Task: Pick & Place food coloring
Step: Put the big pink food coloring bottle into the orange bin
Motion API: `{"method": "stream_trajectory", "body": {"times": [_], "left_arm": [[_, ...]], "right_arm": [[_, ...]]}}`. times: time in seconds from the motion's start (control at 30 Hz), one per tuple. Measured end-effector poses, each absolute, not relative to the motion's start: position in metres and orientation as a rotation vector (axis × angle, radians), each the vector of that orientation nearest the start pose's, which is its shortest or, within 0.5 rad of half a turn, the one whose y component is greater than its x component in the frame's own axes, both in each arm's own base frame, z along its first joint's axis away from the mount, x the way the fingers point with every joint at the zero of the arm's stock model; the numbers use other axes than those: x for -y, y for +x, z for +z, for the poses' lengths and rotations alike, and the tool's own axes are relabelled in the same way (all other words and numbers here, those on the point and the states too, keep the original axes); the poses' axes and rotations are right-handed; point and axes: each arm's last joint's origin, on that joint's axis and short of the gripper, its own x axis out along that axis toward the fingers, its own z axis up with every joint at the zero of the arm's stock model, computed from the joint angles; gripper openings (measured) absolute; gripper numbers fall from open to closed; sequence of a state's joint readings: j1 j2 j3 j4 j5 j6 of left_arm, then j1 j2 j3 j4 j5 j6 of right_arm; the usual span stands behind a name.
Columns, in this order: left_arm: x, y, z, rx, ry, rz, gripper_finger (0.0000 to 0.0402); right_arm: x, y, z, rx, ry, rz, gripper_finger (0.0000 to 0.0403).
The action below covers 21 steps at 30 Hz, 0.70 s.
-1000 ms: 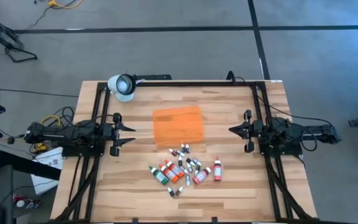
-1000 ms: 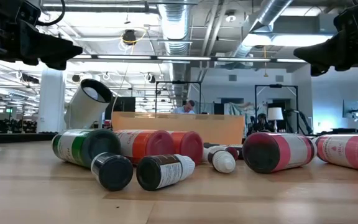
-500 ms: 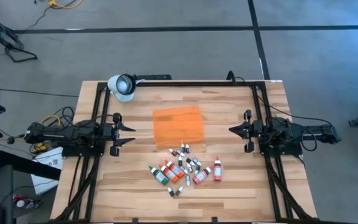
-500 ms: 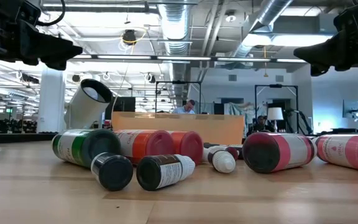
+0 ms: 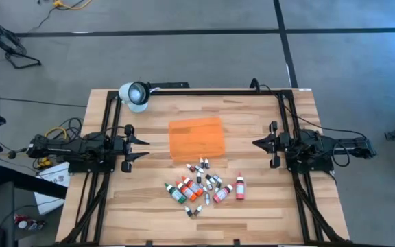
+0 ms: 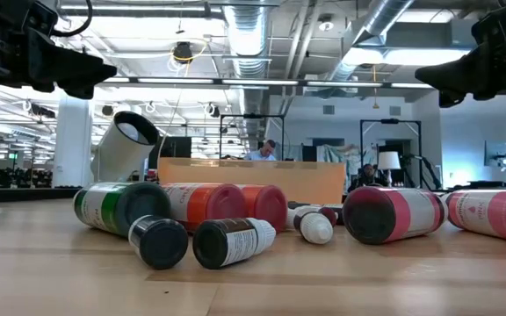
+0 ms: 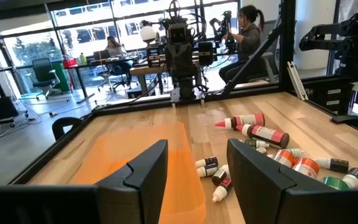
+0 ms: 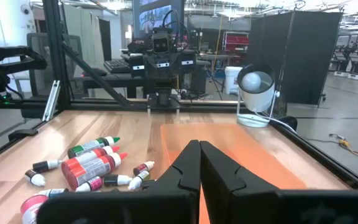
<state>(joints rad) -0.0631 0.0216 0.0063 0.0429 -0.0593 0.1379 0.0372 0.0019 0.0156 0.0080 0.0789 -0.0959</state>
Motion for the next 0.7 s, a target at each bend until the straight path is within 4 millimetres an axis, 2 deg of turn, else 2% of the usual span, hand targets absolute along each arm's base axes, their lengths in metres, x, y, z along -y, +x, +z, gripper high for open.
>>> {"method": "stream_trajectory", "body": {"times": [0.23,0.37,0.47,0.6,0.7], "left_arm": [[0.004,0.098,0.168,0.028,0.103,-0.002,0.016],[0.004,0.098,0.168,0.028,0.02,-0.003,0.016],[0.005,0.098,0.169,0.033,-0.105,-0.007,0.016],[0.005,0.098,0.171,0.054,-0.216,-0.034,0.016],[0.005,0.098,0.17,0.047,-0.24,-0.038,0.016]], "right_arm": [[-0.001,0.097,0.17,0.02,-0.095,-0.043,0.0],[-0.001,0.097,0.17,0.023,-0.056,-0.042,0.0],[-0.001,0.097,0.174,0.072,0.112,-0.038,0.0],[-0.001,0.094,0.19,0.243,0.4,0.003,0.0],[-0.001,0.091,0.199,0.348,0.466,0.024,0.0]]}}
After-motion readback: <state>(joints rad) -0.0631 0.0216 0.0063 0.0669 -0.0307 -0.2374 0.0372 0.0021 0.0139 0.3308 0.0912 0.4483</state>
